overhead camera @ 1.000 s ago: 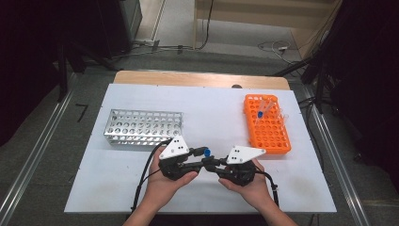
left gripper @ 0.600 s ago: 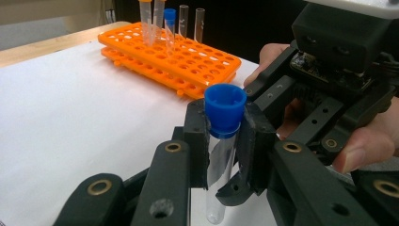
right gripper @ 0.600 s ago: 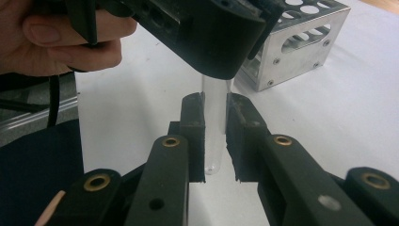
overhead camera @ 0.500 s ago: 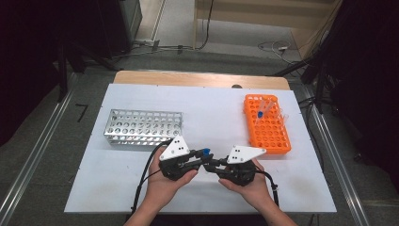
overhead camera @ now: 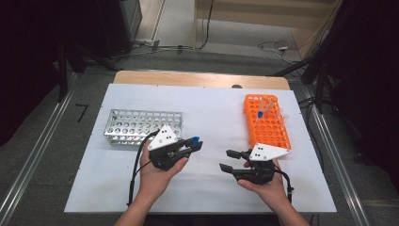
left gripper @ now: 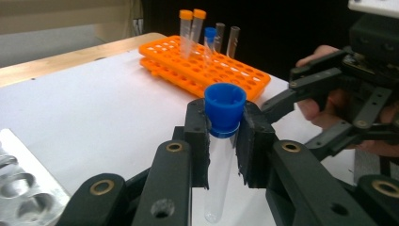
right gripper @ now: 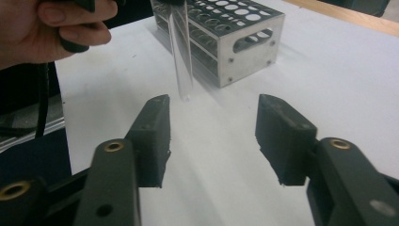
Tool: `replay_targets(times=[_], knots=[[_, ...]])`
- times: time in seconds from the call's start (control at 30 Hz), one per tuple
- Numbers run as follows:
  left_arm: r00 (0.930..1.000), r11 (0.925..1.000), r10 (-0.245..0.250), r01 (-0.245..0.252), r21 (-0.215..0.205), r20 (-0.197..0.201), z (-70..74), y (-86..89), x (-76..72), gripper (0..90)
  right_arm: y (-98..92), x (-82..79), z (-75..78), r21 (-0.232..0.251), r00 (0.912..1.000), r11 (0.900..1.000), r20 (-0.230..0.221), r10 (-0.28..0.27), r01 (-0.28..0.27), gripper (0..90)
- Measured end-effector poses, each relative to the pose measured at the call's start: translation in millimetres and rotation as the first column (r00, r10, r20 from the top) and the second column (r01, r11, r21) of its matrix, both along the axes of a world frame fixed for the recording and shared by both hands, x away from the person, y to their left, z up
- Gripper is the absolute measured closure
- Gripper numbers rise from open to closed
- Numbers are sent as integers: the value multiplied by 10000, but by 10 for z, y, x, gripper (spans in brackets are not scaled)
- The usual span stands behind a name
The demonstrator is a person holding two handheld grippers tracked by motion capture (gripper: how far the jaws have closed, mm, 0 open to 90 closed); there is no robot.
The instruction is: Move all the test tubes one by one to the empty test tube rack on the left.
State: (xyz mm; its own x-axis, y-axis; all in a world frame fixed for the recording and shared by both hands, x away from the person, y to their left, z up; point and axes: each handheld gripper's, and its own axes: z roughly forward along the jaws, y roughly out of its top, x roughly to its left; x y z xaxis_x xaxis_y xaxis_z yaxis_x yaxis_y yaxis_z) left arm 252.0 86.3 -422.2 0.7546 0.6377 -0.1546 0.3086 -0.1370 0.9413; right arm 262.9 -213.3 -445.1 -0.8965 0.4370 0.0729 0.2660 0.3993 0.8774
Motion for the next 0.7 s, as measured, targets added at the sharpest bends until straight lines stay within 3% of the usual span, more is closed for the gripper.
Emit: replay_targets(times=[0.2, 0.23, 0.7], knots=[[9992, 9992, 391, -390, -85, 62, 52, 126, 86, 766, -200, 2, 4, -11, 9969, 9969, -6, -790, 790, 265], [9991, 9990, 427, -426, -92, 75, 56, 148, 102, 766, -284, 8, -1, -6, 9947, 9947, -17, -1031, 1031, 206], [9935, 9935, 1140, -1140, -40, 37, 76, 371, 350, 766, -870, -8, -60, 341, 9786, 9782, -286, -2039, 2048, 34]])
